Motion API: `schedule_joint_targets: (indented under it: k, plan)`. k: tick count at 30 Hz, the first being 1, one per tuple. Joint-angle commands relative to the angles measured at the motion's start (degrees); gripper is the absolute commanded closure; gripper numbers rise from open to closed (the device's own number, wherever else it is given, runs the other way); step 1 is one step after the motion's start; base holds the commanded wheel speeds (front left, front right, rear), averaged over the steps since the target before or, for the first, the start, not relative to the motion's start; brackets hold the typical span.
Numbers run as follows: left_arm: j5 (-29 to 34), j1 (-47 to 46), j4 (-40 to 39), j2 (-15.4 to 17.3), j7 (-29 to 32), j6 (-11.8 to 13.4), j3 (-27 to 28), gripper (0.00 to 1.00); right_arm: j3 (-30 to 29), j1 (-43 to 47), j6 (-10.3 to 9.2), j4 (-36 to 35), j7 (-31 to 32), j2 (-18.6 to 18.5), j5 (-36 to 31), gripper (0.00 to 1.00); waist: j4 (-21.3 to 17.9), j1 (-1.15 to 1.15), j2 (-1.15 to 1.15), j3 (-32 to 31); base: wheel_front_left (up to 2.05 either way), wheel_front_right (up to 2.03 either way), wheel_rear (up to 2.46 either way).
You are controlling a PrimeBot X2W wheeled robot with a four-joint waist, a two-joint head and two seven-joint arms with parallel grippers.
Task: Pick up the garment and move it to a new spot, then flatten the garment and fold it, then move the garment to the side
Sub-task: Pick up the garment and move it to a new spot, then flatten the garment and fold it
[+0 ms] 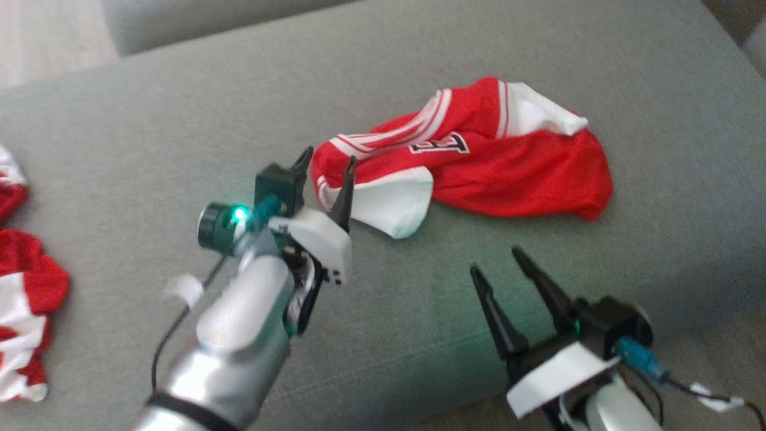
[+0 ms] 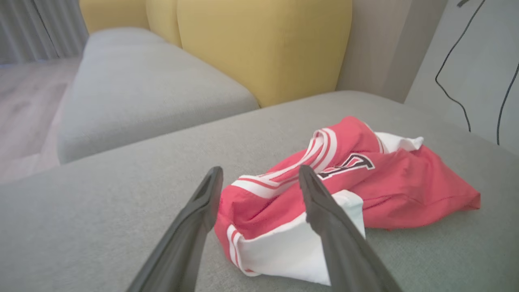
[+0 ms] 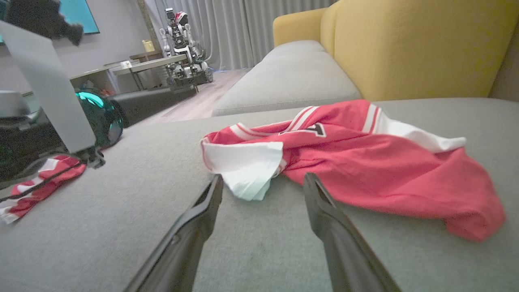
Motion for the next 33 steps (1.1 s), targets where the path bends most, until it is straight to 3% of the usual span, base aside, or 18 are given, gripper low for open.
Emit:
schedule_joint_targets:
  k: [1, 8, 15, 22, 33]
  plan:
    - [2.0, 1.5, -5.9, 1.7, -0.7, 2.1, 2.8, 0.0, 1.0, 0.7, -0.01, -1.1, -0.4, 0.5, -0.7, 0.0, 3.5, 0.0, 0.0, -3.9, 0.0, 0.0, 0.0]
    - [9.1, 19.9, -26.7, 4.1, -0.7, 9.8, 9.9, 0.0, -3.3, 3.4, -0.01, -1.8, -0.4, 0.5, -3.4, 0.0, 8.2, 0.0, 0.0, -7.6, 0.0, 0.0, 0.0]
    - [13.8, 31.9, -39.9, 4.0, -0.7, 13.4, 15.5, 0.0, -8.3, 5.8, -0.01, -5.1, -0.4, 0.5, -6.3, 0.0, 11.3, 0.0, 0.0, -9.9, 0.0, 0.0, 0.0]
    - [17.9, 41.5, -46.2, 4.0, -0.7, 12.3, 18.2, 0.0, -14.5, 9.7, -0.01, -8.8, -0.4, 0.5, -8.6, 0.0, 12.5, 0.0, 0.0, -12.3, 0.0, 0.0, 0.0]
    - [21.9, 47.6, -48.5, 3.1, -0.7, 11.8, 20.7, 0.0, -13.9, 14.0, -0.01, -9.9, -0.4, 0.5, -7.9, 0.0, 12.3, 0.0, 0.0, -13.6, 0.0, 0.0, 0.0]
